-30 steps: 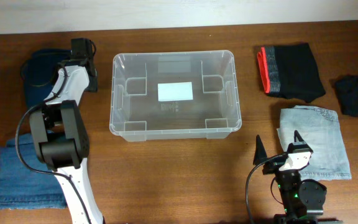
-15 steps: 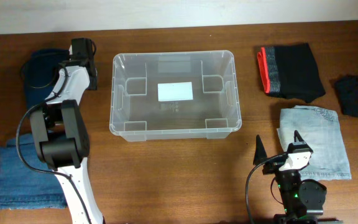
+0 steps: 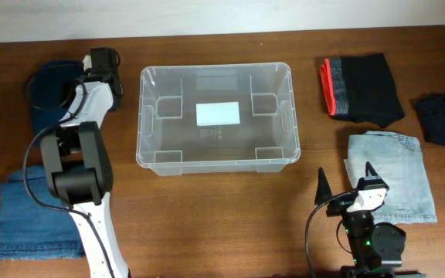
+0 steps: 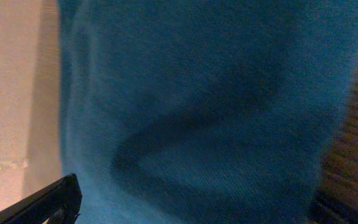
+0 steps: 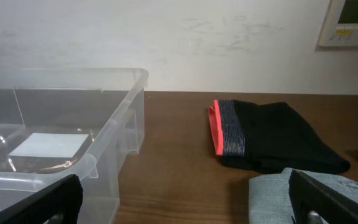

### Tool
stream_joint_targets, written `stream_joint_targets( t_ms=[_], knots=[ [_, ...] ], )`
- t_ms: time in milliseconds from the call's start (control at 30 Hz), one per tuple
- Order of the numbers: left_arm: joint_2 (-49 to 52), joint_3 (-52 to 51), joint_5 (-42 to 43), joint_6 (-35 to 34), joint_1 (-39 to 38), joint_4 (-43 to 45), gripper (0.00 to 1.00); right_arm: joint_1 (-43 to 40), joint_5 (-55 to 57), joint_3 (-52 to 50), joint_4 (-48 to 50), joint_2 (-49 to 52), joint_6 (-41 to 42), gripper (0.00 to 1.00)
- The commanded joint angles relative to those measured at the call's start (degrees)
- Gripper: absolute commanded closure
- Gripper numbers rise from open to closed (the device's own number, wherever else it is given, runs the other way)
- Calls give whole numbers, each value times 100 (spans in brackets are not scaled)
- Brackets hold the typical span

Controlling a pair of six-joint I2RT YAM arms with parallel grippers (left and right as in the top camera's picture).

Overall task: Pack container
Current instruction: 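Lower the left gripper and grasp the teal shirt's near edge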

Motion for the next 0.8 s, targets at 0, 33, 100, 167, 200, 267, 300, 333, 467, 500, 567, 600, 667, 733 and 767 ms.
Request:
stream_joint_targets(
  t_ms=[0,33,100,167,200,267,300,333,467,500,567,600,667,733,767],
  knots=[
    [562,-83,-498,-72,28,-24,1,-37,-35,-26,-28,-50,-15,1],
    [592,-83,-619,-72,31,-13,1,-37,-33,-26,-28,-50,-15,1],
    [667,-83,-632,-74,63,-17,1,-37,-35,-26,-28,-50,-15,1],
    [710,-85,-535,-109,96,-37,1,-37,-33,-26,-28,-50,-15,1],
    [713,-85,-553,-199,107,-52,1,-37,-35,-26,-28,-50,-15,1],
    [719,-85,-549,-389,149,-59,1,-37,-33,-26,-28,-50,-15,1],
    [719,-85,-546,-437,173,-57,1,-37,-35,-26,-28,-50,-15,1],
    [719,-85,-546,-531,195,-57,1,-37,-35,-26,-28,-50,-15,1],
    [719,-87,31,-546,310,-118,1,-37,-35,-26,-28,-50,-15,1],
    [719,-85,214,-546,341,-144,1,-37,-35,-26,-28,-50,-15,1],
    [719,-87,610,-549,420,-184,1,-37,-35,-26,-28,-50,-15,1],
    [721,-85,680,-551,446,-186,1,-37,-35,-26,-28,-50,-15,2],
    [721,-85,702,-549,468,-186,1,-37,-35,-26,-28,-50,-15,1],
    [721,-85,699,-546,505,-186,1,-37,-35,-26,-28,-50,-15,1],
    [721,-87,702,-546,522,-186,1,-37,-35,-26,-28,-50,-15,1]
  ],
)
